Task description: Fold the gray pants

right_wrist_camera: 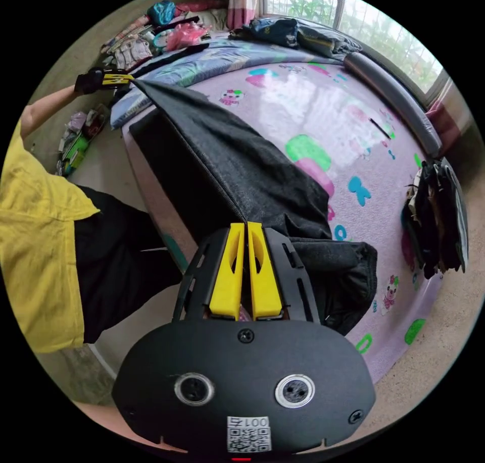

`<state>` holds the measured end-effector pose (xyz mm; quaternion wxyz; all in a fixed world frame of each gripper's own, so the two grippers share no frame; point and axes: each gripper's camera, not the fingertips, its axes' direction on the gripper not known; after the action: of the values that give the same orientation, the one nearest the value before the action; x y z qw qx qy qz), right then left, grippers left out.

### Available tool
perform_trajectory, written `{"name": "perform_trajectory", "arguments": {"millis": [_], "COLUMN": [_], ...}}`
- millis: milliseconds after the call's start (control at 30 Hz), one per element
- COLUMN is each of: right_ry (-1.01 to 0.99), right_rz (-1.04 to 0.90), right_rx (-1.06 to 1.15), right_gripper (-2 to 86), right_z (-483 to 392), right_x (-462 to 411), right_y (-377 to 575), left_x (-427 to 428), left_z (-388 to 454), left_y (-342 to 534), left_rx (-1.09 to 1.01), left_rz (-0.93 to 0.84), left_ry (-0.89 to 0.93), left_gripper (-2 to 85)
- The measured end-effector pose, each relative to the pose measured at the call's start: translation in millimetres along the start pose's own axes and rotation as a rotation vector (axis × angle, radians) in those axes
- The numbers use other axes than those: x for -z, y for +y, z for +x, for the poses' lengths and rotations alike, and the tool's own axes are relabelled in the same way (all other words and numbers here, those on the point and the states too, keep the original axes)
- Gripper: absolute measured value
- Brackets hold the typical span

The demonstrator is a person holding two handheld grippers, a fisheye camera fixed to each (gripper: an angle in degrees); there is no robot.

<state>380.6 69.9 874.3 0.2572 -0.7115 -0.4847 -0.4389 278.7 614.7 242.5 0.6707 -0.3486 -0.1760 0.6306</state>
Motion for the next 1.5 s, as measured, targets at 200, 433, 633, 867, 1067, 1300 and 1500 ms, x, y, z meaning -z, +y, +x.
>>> {"name": "perform_trajectory", "arguments": {"millis": [200, 433, 633, 867, 1067, 1300, 1500], "right_ry": [-0.053, -0.043, -0.072, -0.108, -0.252, -0.418, -0.431], "right_rz": [-0.244, -0.348, -0.39, -0.413, -0.346, -0.117, 0.006], "right_rx": [0.019, 0.031, 0.013, -0.047, -0.263, -0.446, -0.553], "right_gripper": [0.4, 0.5, 0.5, 1.1, 2.1, 2.6, 2.6], "right_z": [-13.8, 2.4, 25.9, 56.3, 102.1, 152.5, 184.6], "right_x": [-88.0, -120.2, -133.2, -143.0, -142.3, -111.7, -85.9], "right_y": [16.7, 11.0, 21.1, 39.5, 64.1, 125.6, 195.5], "left_x": [-30.6, -73.4, -79.8, -82.2, -85.6, -80.0, -69.3], "left_z": [93.2, 124.0, 121.3, 108.1, 68.0, 26.0, -4.5], "left_y": [4.6, -14.4, -8.2, -5.2, -0.6, 21.0, 72.3], "left_rx": [-0.113, -0.125, -0.179, -0.203, -0.143, -0.078, 0.021], "left_rz": [-0.105, -0.199, -0.172, -0.197, -0.237, -0.214, -0.301], "left_ry": [0.099, 0.172, 0.21, 0.223, 0.386, 0.493, 0.514], "left_gripper": [-1.6, -1.6, -1.6, -1.2, -0.7, 1.8, 2.6]}}
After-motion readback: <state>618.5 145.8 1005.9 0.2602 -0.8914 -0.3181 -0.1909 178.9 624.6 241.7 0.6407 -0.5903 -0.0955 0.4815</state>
